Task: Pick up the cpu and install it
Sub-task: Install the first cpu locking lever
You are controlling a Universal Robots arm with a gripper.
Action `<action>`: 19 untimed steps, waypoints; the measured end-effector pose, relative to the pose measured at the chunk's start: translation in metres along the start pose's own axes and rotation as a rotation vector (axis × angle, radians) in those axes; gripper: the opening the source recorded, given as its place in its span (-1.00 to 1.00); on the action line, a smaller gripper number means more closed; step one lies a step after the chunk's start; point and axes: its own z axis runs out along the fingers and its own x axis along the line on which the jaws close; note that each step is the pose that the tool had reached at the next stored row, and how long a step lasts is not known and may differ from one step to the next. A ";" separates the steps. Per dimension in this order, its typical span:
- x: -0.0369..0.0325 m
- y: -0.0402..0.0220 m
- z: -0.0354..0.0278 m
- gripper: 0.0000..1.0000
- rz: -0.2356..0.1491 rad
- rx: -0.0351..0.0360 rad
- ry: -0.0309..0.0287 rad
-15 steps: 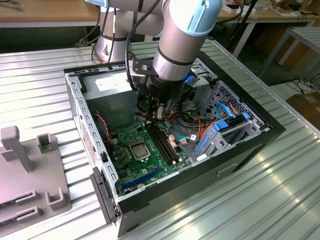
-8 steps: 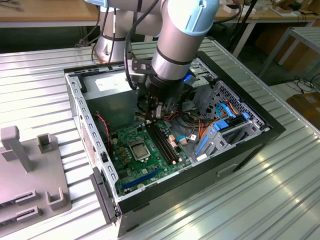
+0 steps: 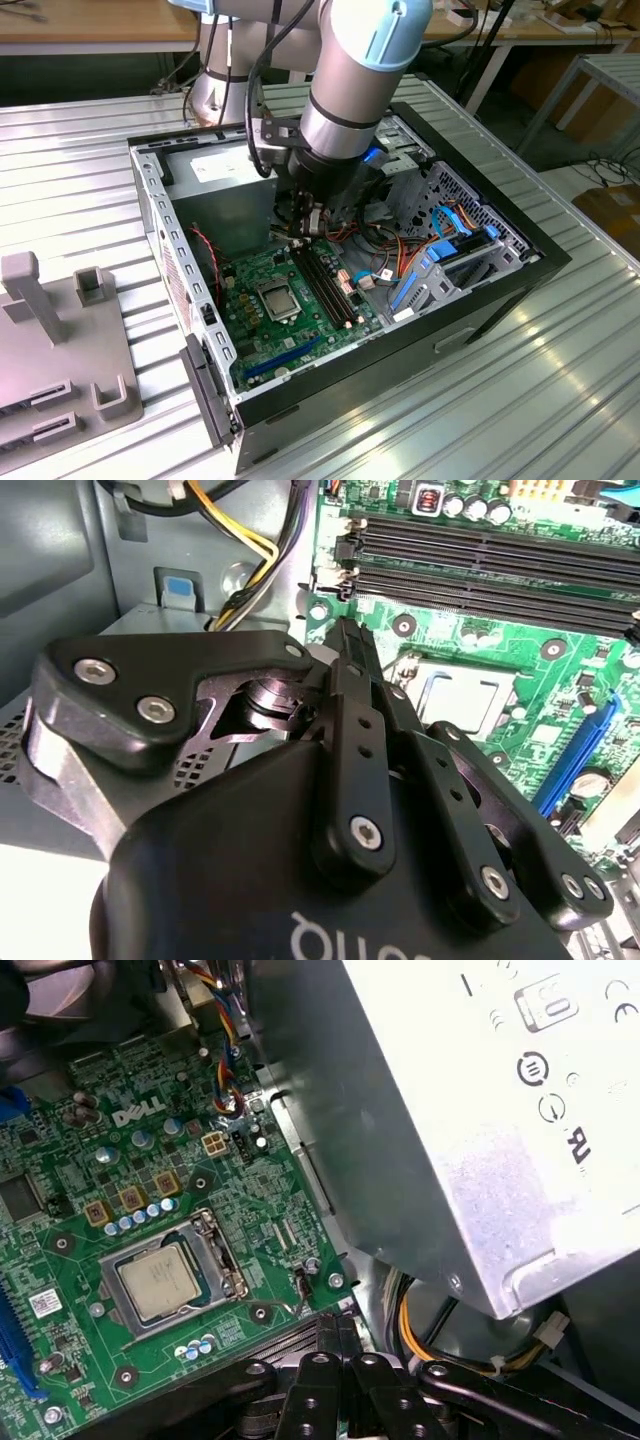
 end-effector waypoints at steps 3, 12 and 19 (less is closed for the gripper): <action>0.0007 0.0021 0.0010 -0.79 0.000 -0.0005 -0.0005; 0.0038 0.0053 0.0026 -0.79 0.000 -0.0018 -0.0041; 0.0106 0.0026 0.0019 -0.79 -0.001 -0.0031 -0.0070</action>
